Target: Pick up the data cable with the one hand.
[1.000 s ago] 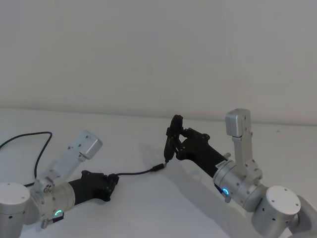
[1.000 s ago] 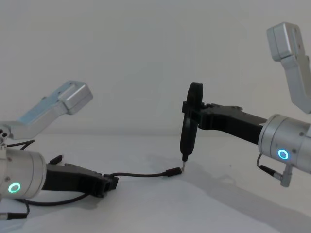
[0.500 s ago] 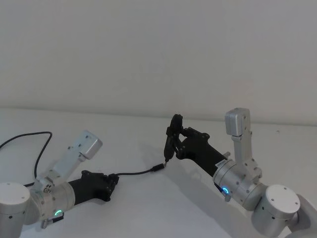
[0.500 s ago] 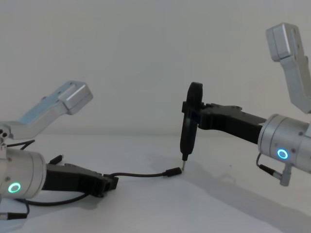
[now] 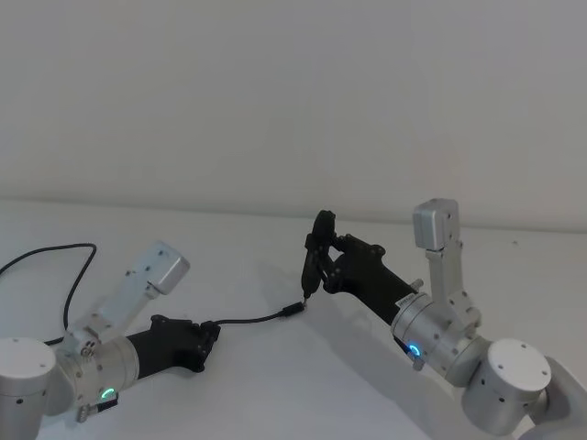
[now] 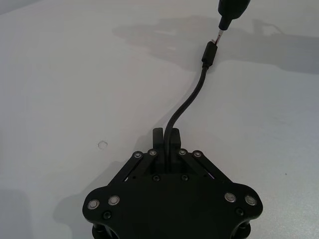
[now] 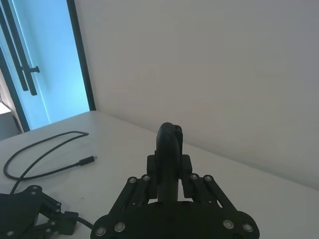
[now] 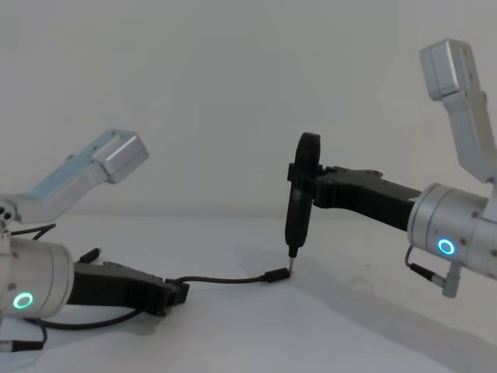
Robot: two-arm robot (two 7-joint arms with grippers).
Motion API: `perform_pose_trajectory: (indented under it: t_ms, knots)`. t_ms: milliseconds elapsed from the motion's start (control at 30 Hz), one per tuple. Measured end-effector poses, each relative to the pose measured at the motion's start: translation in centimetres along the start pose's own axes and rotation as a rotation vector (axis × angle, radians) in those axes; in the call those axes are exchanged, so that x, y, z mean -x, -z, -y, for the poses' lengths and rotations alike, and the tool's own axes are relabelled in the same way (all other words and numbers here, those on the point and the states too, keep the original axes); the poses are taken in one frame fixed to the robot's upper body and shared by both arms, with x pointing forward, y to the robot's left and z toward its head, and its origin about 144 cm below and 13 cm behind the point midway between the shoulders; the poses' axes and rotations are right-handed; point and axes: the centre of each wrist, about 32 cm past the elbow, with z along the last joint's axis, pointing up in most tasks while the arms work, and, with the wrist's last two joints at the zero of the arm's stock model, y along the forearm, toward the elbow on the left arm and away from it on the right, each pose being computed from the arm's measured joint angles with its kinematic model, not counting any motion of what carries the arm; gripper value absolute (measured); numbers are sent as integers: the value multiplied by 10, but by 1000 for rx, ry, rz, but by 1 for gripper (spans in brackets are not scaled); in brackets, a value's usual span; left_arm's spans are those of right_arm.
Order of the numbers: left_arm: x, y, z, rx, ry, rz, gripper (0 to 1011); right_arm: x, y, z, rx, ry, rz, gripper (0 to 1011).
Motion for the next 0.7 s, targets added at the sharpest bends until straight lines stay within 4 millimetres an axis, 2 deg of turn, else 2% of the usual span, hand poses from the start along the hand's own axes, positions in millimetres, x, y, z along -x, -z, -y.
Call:
perform_pose_trajectory:
  t_ms: [700]
  knots:
    - [0, 0, 0, 0, 0, 0, 64, -1, 3, -3, 6, -3, 2, 274]
